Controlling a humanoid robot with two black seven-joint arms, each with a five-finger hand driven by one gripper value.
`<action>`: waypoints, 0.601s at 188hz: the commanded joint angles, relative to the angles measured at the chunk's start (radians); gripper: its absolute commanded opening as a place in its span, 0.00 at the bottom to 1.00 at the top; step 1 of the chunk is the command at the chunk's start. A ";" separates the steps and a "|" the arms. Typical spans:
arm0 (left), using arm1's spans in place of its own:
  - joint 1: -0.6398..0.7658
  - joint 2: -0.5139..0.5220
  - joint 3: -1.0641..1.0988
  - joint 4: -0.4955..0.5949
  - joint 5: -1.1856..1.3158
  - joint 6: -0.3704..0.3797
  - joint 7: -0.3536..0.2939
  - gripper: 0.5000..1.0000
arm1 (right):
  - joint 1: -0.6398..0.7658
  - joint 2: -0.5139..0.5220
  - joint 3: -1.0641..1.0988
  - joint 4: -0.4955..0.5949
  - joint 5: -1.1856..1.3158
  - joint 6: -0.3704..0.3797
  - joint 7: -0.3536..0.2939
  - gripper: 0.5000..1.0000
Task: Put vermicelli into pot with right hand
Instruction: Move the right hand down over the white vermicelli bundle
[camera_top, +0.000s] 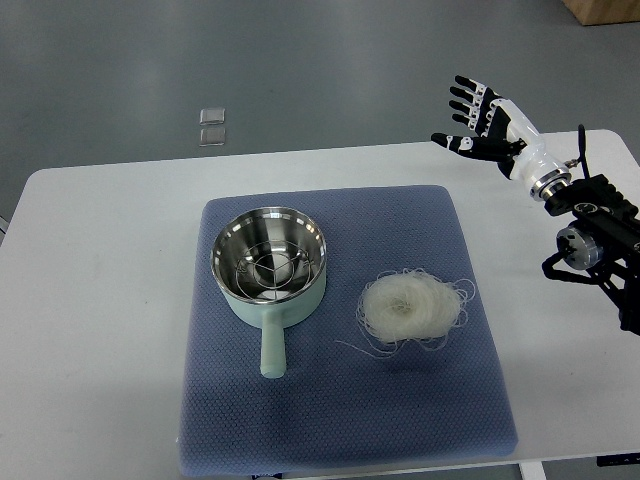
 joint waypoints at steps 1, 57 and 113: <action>-0.001 0.000 0.000 0.000 0.000 -0.001 0.000 1.00 | 0.003 -0.095 -0.031 0.091 -0.133 0.044 0.000 0.86; -0.001 0.000 0.000 0.000 0.000 -0.001 0.000 1.00 | 0.078 -0.304 -0.140 0.342 -0.488 0.245 -0.006 0.86; -0.001 0.000 0.000 0.000 0.000 0.001 0.000 1.00 | 0.115 -0.361 -0.212 0.507 -0.738 0.414 -0.006 0.86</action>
